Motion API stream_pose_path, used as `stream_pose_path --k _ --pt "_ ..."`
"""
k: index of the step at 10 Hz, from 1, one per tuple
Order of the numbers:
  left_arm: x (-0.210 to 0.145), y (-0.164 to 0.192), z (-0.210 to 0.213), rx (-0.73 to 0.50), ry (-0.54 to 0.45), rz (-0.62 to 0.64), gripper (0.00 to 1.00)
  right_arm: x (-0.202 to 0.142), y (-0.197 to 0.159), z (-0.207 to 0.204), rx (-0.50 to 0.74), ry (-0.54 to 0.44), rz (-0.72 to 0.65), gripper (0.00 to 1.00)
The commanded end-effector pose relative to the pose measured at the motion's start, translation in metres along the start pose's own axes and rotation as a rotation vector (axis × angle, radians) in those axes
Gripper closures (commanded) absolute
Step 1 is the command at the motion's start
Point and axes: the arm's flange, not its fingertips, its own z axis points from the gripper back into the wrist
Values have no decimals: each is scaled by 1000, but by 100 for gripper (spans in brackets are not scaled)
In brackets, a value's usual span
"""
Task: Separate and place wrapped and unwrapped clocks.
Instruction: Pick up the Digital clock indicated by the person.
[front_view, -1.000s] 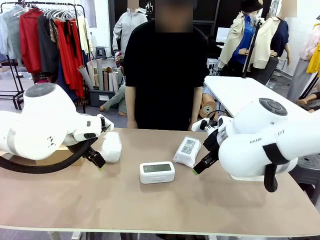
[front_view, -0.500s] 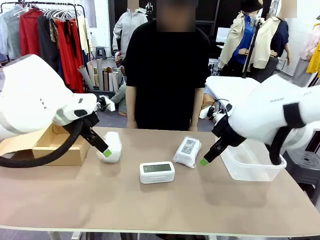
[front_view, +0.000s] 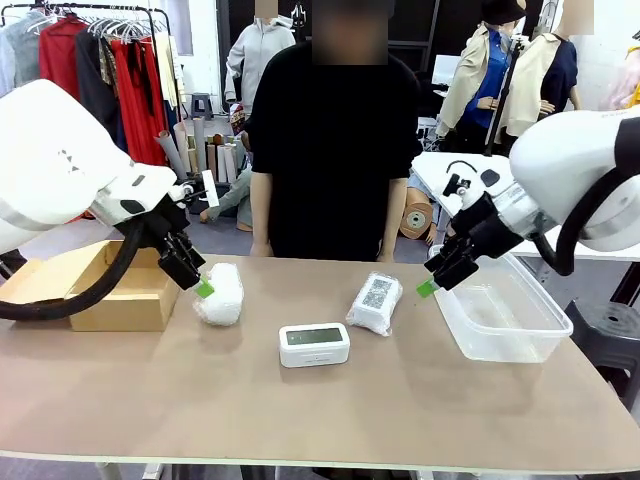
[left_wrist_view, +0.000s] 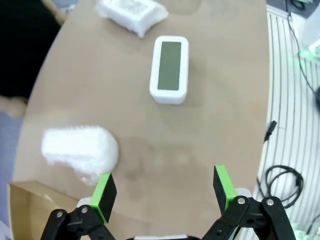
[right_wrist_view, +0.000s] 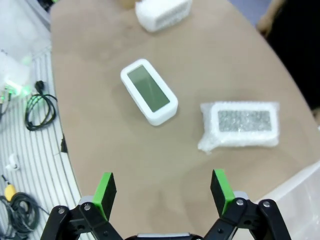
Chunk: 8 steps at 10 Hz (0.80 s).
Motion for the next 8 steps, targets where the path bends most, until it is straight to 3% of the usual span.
stream_pose_path --k 1,4,5,8 --pt "-2 23 2 -36 -92 -78 0 -4 -19 -3 71 -64 94 0" --pt "3 27 10 10 -115 -105 0 -6 -33 6 49 -103 134 0" --pt "4 22 11 -4 -92 -106 0 -8 -20 5 29 -50 106 0" --pt "4 23 12 8 -86 -109 0 -8 -20 5 29 -50 106 0"
